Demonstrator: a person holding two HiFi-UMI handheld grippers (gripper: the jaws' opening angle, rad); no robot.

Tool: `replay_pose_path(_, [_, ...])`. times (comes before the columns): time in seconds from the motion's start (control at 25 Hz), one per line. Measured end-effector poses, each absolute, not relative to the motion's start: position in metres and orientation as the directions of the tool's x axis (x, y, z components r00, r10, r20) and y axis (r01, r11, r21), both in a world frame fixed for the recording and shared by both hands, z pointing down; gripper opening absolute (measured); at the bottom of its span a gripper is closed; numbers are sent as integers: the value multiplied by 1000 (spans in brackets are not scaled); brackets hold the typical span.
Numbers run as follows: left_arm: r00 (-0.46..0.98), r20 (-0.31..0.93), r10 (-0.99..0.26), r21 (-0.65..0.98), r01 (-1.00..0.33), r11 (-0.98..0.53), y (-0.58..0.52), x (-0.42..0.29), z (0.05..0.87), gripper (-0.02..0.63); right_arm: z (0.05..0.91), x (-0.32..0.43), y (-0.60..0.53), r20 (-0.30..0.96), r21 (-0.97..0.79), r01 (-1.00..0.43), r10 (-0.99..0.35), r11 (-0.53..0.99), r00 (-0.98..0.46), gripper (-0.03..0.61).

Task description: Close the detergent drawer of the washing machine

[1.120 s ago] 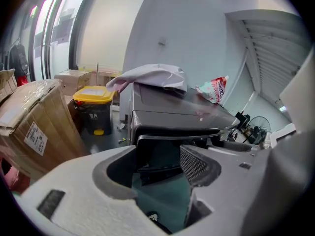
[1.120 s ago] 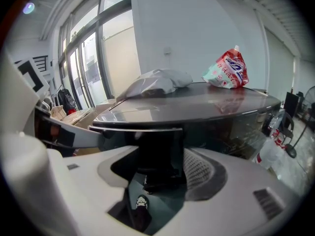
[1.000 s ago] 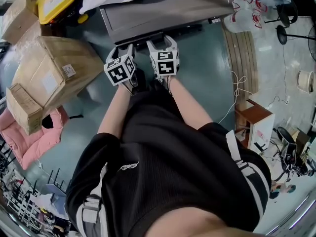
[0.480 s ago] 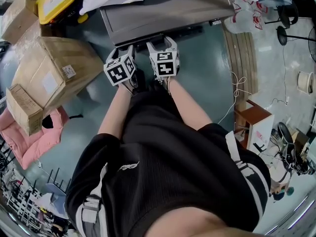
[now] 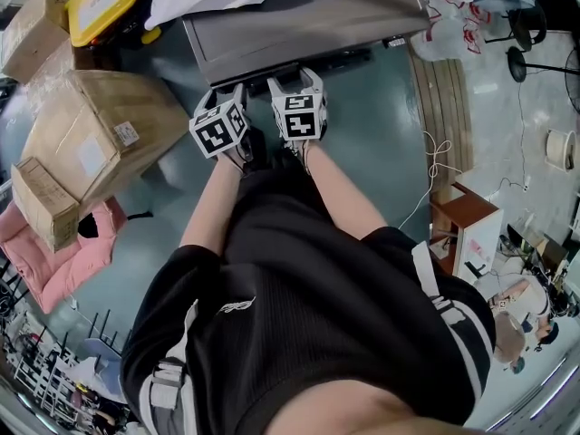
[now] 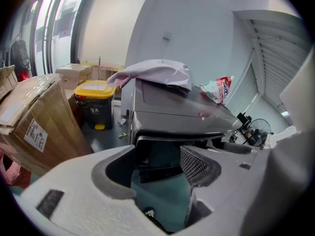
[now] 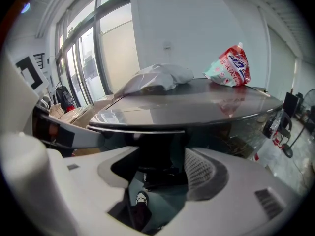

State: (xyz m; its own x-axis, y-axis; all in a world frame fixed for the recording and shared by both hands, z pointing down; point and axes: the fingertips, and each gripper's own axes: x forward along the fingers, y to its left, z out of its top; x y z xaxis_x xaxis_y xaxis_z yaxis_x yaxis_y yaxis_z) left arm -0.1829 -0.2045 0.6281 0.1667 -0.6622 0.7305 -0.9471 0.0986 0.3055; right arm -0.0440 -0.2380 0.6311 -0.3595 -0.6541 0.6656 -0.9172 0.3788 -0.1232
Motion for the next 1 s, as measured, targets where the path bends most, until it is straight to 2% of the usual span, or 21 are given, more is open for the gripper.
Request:
replay_pose_path(0.16, [133,732,-668,312,-938,155,-212,-186,627,284,626,-46,-244,682,-119,-943,-665,310,-304,275])
replay_pose_path(0.32, [148,716,-682,303,-946,113,-209,-187,628,258,629,-44,-243,662,-139,-932,-669,334,-338,271])
replay_pose_path(0.48, [158,718,-678,259,-965,49,-200,-184,633,252,629,-39,-233,666,-126,-912,-649,390,-369,217])
replay_pose_path(0.72, [174,730,-661,266,-963,39,-158,-167,639,222,626,-37,-197,665,-86,-884,-634,460,-395,124])
replay_pose_path(0.84, [186,735,-653,263,-965,21,-132,-159,642,177,629,-38,-177,657,-86,-870,-629,485,-416,68])
replay_pose_path(1.0, [203,740,-641,272,-962,9,-109,-165,648,62,634,-42,-152,662,-65,-858,-621,510,-420,18])
